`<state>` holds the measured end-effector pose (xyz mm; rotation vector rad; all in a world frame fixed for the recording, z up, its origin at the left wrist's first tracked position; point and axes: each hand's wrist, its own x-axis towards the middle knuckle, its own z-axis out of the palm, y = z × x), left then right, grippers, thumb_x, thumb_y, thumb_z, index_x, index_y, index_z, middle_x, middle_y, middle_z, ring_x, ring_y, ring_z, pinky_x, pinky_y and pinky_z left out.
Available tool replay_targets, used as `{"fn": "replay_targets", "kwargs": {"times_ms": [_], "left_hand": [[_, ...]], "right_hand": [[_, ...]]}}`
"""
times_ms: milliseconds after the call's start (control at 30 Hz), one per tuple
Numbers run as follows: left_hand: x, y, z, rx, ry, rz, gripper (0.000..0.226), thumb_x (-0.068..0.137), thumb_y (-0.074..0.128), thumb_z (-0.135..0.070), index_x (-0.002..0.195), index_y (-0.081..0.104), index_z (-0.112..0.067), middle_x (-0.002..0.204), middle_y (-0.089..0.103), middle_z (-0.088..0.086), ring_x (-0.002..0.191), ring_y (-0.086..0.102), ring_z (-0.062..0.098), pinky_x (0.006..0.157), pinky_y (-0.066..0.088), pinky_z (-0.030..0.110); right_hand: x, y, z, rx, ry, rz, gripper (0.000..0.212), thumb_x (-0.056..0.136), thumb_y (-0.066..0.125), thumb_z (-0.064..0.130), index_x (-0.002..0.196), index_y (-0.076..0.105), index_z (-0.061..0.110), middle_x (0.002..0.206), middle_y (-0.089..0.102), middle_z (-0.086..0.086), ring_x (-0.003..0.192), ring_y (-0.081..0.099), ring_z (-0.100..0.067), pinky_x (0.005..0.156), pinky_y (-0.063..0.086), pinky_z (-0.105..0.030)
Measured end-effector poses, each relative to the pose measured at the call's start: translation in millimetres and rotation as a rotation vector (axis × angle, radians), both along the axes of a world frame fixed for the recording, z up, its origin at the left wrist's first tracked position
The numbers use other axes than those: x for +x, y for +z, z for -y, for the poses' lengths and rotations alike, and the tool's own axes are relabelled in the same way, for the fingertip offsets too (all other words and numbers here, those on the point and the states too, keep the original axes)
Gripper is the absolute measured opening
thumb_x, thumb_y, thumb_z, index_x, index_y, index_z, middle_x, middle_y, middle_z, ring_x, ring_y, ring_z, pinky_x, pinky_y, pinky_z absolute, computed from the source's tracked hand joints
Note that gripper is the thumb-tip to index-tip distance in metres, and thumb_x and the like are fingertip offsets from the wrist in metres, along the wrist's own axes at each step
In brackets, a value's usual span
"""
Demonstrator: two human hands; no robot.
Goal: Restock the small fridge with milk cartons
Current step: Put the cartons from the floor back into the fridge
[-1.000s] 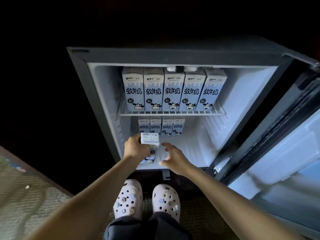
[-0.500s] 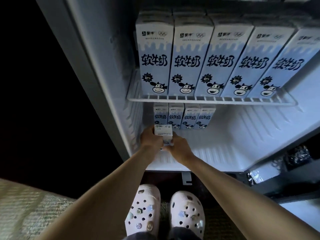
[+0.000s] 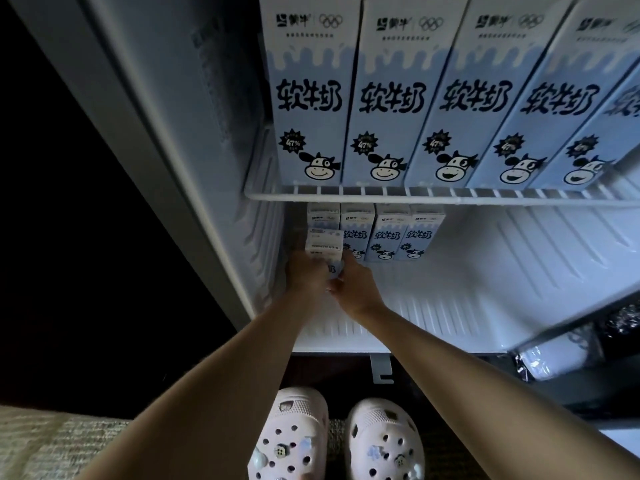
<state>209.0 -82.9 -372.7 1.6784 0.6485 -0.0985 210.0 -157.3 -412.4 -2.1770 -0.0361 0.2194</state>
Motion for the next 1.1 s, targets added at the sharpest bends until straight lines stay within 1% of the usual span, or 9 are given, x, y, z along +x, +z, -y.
{"fn": "replay_targets", "kwargs": {"times_ms": [100, 133, 267, 400, 533, 667, 800, 1033, 1100], "left_hand": [[2.6, -4.2, 1.2, -0.047, 0.009, 0.004, 0.039, 0.09, 0.041, 0.007, 0.126, 0.053, -0.005, 0.127, 0.058, 0.016, 0.117, 0.056, 0.029, 0.085, 0.047, 0.031], [2.7, -4.1, 1.9, -0.068, 0.008, 0.014, 0.04, 0.09, 0.042, 0.009, 0.126, 0.053, -0.005, 0.127, 0.058, 0.016, 0.118, 0.055, 0.029, 0.084, 0.045, 0.03], [8.7, -5.3, 0.6, -0.073, 0.007, 0.037, 0.046, 0.088, 0.04, 0.013, 0.129, 0.051, -0.007, 0.129, 0.056, 0.017, 0.122, 0.052, 0.03, 0.088, 0.045, 0.031], [12.1, -5.8, 0.2, -0.035, 0.019, 0.019, 0.049, 0.087, 0.036, 0.015, 0.129, 0.051, -0.006, 0.13, 0.056, 0.017, 0.121, 0.053, 0.03, 0.09, 0.045, 0.03], [16.5, -9.4, -0.6, -0.014, 0.017, 0.007, 0.049, 0.086, 0.039, 0.015, 0.129, 0.052, -0.005, 0.131, 0.056, 0.017, 0.122, 0.052, 0.031, 0.094, 0.046, 0.033], [18.1, -12.7, -1.1, -0.01, 0.01, 0.006, 0.049, 0.085, 0.04, 0.017, 0.128, 0.051, -0.004, 0.131, 0.055, 0.018, 0.123, 0.051, 0.031, 0.094, 0.046, 0.033], [17.6, -13.8, -1.9, -0.006, 0.011, 0.017, 0.052, 0.084, 0.038, 0.019, 0.13, 0.05, -0.003, 0.133, 0.053, 0.018, 0.125, 0.049, 0.031, 0.096, 0.044, 0.033], [18.8, -18.9, -2.0, 0.028, -0.007, 0.02, 0.052, 0.082, 0.041, 0.019, 0.127, 0.053, -0.003, 0.13, 0.056, 0.019, 0.122, 0.052, 0.033, 0.1, 0.047, 0.04], [19.1, -19.8, -2.6, 0.036, -0.01, 0.022, 0.051, 0.082, 0.042, 0.019, 0.127, 0.053, -0.003, 0.13, 0.056, 0.019, 0.122, 0.052, 0.032, 0.1, 0.046, 0.04]], "right_hand": [[4.5, -3.0, 0.5, -0.031, 0.013, 0.02, 0.044, 0.087, 0.049, -0.006, 0.128, 0.042, 0.006, 0.126, 0.058, -0.014, 0.112, 0.059, -0.029, 0.087, 0.053, -0.033], [6.3, -3.5, 1.1, -0.046, 0.02, 0.031, 0.042, 0.087, 0.048, -0.006, 0.128, 0.042, 0.005, 0.126, 0.058, -0.015, 0.112, 0.059, -0.03, 0.088, 0.052, -0.033], [12.0, -4.8, -1.0, -0.088, 0.03, 0.055, 0.037, 0.09, 0.049, 0.001, 0.126, 0.043, 0.002, 0.125, 0.058, -0.019, 0.113, 0.058, -0.034, 0.092, 0.05, -0.045], [16.2, -6.8, -2.4, -0.157, 0.031, 0.044, 0.032, 0.091, 0.05, 0.003, 0.123, 0.047, -0.002, 0.122, 0.059, -0.022, 0.112, 0.057, -0.036, 0.093, 0.049, -0.042], [17.5, -8.5, -5.1, -0.196, 0.027, 0.035, 0.031, 0.092, 0.046, 0.001, 0.123, 0.047, -0.002, 0.124, 0.057, -0.021, 0.114, 0.056, -0.035, 0.093, 0.048, -0.037], [23.0, -7.6, -7.7, -0.246, 0.051, -0.032, 0.036, 0.092, 0.045, -0.001, 0.127, 0.043, -0.002, 0.128, 0.052, -0.021, 0.118, 0.051, -0.033, 0.095, 0.043, -0.034], [26.2, -3.9, -6.2, -0.28, 0.088, -0.082, 0.043, 0.093, 0.048, 0.004, 0.133, 0.036, -0.002, 0.135, 0.042, -0.022, 0.123, 0.044, -0.033, 0.099, 0.038, -0.033], [22.8, -5.1, -5.9, -0.275, 0.069, -0.068, 0.043, 0.092, 0.045, -0.001, 0.134, 0.035, -0.003, 0.137, 0.04, -0.022, 0.124, 0.043, -0.034, 0.102, 0.037, -0.034], [22.8, -5.3, -5.7, -0.283, 0.068, -0.069, 0.043, 0.092, 0.045, -0.001, 0.134, 0.035, -0.003, 0.137, 0.04, -0.022, 0.124, 0.042, -0.033, 0.102, 0.036, -0.033]]}}
